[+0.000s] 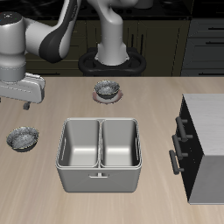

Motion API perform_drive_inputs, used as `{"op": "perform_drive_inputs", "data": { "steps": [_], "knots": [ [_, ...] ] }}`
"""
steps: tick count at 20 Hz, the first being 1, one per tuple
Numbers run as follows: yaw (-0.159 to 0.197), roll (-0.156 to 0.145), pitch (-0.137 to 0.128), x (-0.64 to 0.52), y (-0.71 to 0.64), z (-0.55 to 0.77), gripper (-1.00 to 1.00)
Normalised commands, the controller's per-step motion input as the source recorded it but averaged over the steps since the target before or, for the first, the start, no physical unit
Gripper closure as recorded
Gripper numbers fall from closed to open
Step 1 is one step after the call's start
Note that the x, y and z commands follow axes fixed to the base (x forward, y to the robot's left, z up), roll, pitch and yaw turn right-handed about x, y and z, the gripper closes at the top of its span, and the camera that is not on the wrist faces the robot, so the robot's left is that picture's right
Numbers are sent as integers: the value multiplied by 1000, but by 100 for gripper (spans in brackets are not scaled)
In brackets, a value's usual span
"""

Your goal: Pick up the bowl on the table and place it on top of the white cabinet

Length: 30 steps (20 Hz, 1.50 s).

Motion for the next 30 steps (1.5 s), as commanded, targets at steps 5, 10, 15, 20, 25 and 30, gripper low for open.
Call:
{"op": "perform_drive_inputs", "data": {
  "steps": [5,10,15,20,25,30],
  "knots": [
    [4,-3,12,12,32,-248,-100],
    [7,-23,37,35,-96,-293,-100],
    [-16,-26,16,-12,-161,-285,-100],
    [13,-20,18,-29,-101,-193,-100],
    [4,-11,23,-10,-54,-207,-100],
    [8,2,28,-31,17,-246,-100]
  ]
}}
